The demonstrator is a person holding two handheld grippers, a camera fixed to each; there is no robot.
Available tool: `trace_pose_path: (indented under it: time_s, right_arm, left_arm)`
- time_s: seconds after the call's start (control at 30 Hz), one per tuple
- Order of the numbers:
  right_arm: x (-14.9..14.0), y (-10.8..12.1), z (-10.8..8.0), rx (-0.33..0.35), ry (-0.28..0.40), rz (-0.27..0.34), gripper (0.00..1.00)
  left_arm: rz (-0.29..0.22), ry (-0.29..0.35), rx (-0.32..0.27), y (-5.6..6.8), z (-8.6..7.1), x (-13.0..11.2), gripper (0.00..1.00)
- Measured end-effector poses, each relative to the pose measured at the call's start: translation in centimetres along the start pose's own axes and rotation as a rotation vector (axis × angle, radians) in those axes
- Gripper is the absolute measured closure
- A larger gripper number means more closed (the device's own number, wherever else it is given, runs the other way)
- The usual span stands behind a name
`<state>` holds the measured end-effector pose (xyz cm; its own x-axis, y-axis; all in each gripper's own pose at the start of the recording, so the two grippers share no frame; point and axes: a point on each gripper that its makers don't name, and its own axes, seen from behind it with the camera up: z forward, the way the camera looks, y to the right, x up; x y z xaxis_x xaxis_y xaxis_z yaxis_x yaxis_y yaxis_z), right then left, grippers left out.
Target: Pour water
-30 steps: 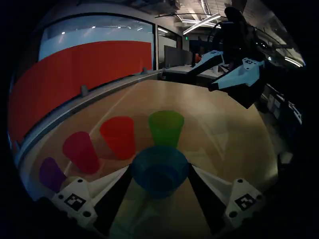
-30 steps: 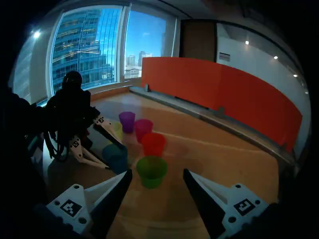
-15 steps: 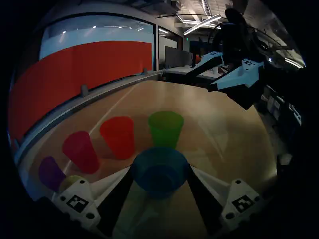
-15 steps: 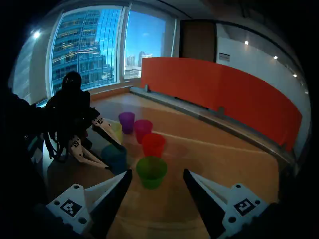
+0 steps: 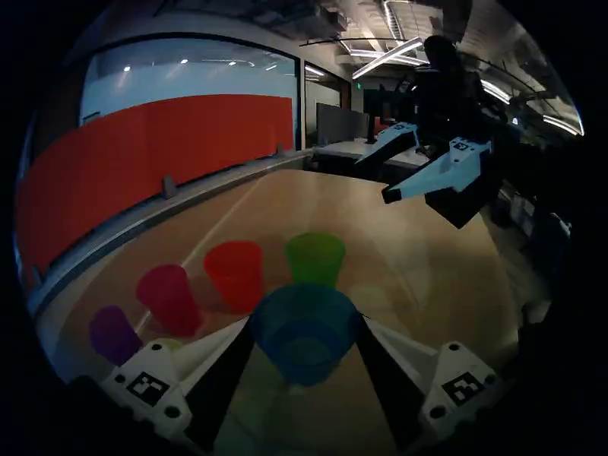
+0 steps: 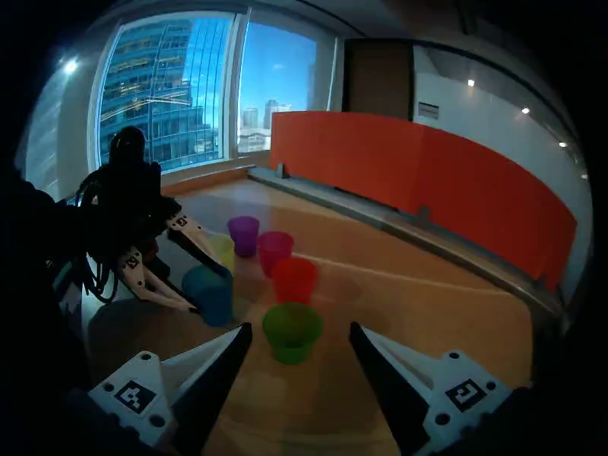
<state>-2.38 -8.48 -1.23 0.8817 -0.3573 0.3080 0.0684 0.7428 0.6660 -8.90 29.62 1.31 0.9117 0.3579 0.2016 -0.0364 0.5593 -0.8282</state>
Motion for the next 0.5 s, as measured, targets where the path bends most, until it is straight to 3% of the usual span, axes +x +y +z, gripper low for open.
trace_pose_path:
  time_s: [0.5]
  right_arm:
    - [0.4,-0.5,0.7,0.004,0.014,0.001,0.01]
  left_arm:
    - [0.003,0.082,0.082,-2.2,-5.3,3.6,0.11]
